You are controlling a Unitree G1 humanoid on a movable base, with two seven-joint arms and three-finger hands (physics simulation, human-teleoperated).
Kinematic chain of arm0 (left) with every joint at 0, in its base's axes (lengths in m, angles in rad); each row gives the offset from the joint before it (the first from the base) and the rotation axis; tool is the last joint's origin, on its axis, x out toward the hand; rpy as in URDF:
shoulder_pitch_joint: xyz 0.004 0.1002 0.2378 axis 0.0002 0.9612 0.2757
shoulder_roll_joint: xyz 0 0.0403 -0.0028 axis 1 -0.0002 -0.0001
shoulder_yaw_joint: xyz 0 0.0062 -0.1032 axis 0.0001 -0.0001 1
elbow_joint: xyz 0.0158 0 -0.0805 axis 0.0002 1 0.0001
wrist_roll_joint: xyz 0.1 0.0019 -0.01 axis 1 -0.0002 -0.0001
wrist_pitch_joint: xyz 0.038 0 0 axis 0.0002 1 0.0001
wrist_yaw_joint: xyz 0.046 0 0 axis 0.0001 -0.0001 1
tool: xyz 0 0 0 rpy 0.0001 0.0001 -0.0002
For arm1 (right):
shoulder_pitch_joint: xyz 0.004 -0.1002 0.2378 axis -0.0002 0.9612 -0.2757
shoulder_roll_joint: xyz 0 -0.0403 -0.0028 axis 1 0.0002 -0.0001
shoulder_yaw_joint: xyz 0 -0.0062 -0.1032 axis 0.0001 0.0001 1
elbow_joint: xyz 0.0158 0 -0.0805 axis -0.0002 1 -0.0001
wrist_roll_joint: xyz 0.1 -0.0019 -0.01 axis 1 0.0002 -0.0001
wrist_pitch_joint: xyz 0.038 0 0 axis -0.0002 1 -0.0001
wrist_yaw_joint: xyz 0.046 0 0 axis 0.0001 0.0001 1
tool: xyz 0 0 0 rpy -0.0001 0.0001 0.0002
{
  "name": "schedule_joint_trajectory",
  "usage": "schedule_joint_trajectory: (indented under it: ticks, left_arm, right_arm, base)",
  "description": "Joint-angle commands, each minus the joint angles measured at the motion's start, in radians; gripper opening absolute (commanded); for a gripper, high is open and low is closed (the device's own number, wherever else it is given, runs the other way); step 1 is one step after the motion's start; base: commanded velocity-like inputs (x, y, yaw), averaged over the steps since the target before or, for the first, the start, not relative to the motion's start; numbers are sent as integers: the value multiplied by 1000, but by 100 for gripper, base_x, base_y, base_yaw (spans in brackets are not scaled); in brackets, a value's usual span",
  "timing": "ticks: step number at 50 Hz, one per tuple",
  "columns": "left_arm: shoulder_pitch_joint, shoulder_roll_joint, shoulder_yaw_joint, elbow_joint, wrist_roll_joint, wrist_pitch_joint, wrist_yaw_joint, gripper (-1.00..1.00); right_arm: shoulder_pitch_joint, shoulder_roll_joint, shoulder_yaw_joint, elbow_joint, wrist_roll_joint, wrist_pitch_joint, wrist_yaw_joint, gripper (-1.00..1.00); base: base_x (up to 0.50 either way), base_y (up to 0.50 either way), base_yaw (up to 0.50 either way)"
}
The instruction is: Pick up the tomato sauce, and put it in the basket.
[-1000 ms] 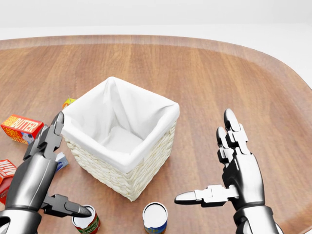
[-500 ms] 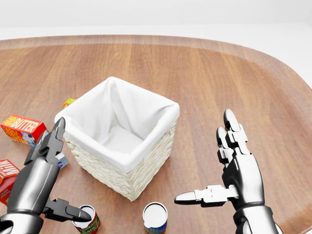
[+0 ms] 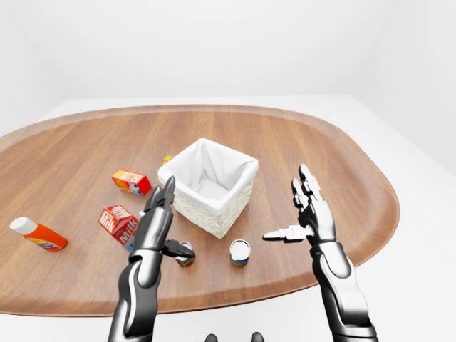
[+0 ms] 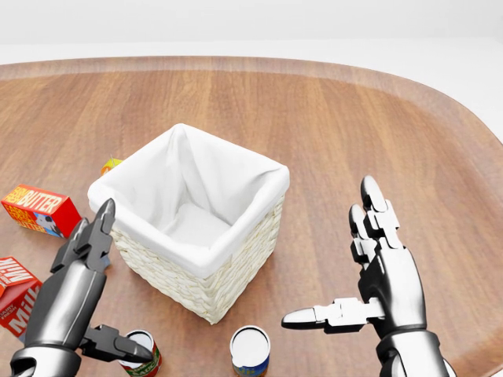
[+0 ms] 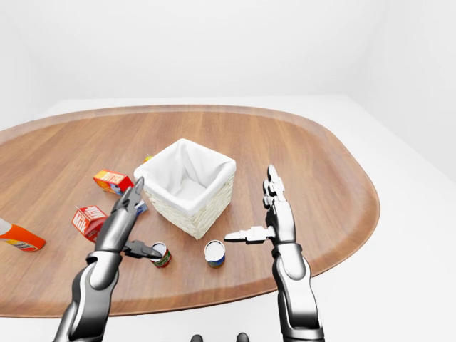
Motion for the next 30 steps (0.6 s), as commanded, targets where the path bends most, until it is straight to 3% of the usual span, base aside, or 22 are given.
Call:
schedule_joint_trajectory:
  ticks: [1, 30]
  left_arm:
    - [0, 1, -13, 50, 4, -24, 29, 100]
    - [31, -3, -10, 27, 0, -29, 30, 100]
  right_arm:
    - [-4, -1, -4, 8, 1, 0, 1, 100]
    - [-5, -1, -3, 19, 0, 0, -2, 100]
  base:
    - [0, 0, 0]
    - [0, 0, 0]
